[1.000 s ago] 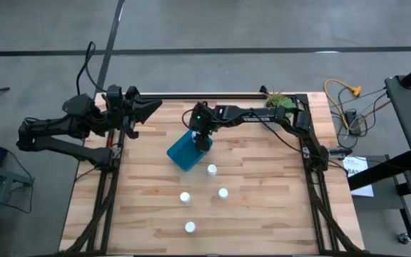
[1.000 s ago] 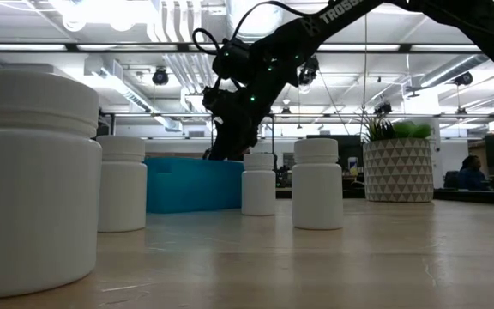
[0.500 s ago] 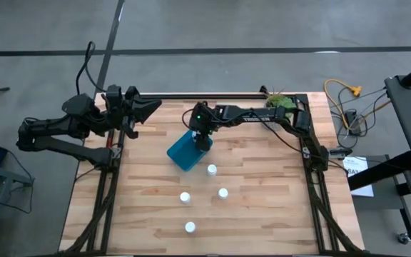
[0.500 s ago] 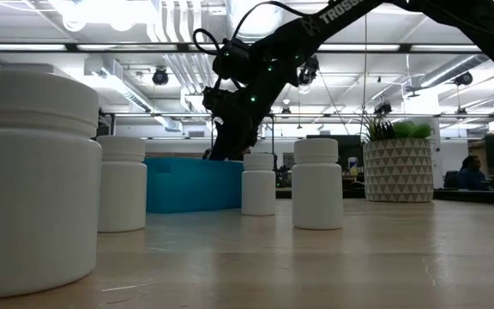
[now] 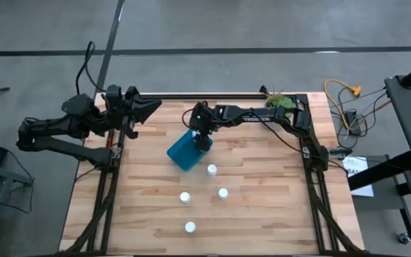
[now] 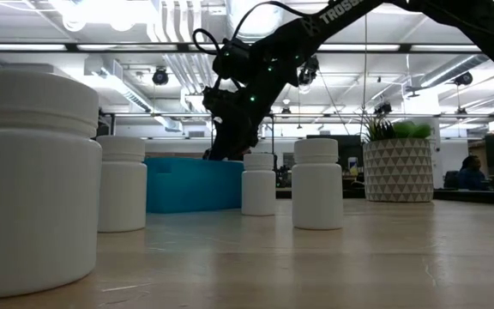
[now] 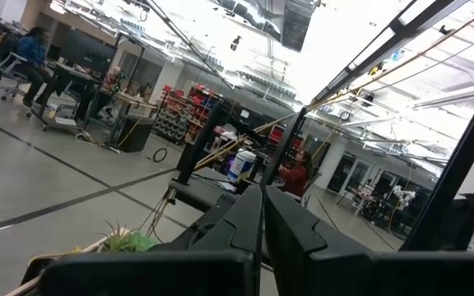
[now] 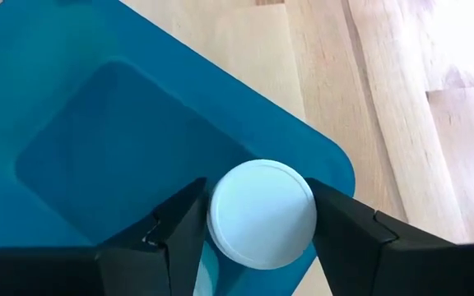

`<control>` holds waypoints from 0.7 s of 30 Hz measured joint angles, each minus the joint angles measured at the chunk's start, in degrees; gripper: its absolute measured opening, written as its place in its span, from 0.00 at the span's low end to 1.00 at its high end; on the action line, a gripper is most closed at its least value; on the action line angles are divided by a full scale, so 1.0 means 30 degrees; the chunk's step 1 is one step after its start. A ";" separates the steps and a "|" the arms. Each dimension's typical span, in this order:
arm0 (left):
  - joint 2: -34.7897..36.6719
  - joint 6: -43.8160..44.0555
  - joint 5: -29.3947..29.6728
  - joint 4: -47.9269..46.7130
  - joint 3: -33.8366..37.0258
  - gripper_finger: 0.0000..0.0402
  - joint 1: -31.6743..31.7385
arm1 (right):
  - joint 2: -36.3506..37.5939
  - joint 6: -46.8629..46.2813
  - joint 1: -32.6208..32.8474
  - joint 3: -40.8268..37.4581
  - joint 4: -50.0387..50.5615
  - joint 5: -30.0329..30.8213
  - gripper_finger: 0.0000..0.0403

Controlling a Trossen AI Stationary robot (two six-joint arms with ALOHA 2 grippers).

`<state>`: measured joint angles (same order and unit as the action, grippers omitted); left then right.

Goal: Pick and place pill bottles into a basket
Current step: Put the top white pill bottle into the blue container

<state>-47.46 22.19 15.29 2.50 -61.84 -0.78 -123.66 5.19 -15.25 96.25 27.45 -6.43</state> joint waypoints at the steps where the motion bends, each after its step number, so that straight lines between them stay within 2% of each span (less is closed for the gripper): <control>1: 0.0013 -0.0001 0.0000 -0.0012 0.0000 0.00 0.0006 | 0.0000 0.0044 0.0000 0.0000 -0.0043 -0.0034 0.47; 21: 0.0175 -0.0006 -0.0044 -0.0007 0.0000 0.00 0.0003 | 0.0022 -0.0239 0.0131 0.0452 -0.0013 -0.1019 0.47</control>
<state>-46.94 22.17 15.16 2.48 -61.84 -0.77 -123.59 4.47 -14.85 97.60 27.41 -9.49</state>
